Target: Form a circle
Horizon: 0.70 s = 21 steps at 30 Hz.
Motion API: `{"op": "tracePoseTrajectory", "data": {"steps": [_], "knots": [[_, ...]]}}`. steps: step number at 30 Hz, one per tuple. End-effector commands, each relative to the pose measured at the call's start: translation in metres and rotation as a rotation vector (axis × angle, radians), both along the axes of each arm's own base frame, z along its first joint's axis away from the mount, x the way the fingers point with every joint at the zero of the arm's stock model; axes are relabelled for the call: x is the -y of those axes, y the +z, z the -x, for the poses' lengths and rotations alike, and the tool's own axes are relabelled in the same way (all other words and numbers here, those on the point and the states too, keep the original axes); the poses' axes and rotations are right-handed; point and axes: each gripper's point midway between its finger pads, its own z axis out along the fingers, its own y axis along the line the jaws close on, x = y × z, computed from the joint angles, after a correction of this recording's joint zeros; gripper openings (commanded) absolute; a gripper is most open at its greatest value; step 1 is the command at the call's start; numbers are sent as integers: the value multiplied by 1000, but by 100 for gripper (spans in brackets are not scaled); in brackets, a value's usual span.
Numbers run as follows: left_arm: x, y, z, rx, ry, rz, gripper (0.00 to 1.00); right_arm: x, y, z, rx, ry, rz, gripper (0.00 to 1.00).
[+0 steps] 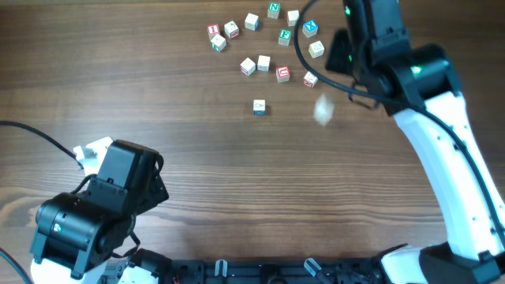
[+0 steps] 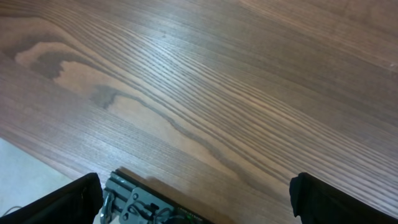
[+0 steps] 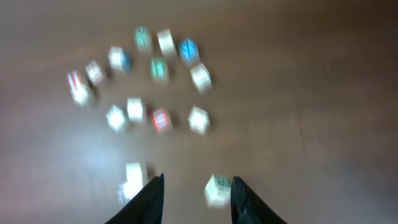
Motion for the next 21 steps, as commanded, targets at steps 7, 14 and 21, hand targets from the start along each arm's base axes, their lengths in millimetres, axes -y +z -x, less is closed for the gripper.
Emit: {"op": "tracePoseTrajectory", "data": {"steps": [7,14,21], "knots": [[-1,-1,1,4,20,5,100,4,-114,25,-237,-28,26,76],[-1,-1,1,4,20,5,100,34,-198,-7,-169,-92,32,99],[-1,-1,1,4,20,5,100,73,-289,0,-422,-125,21,76]]}}
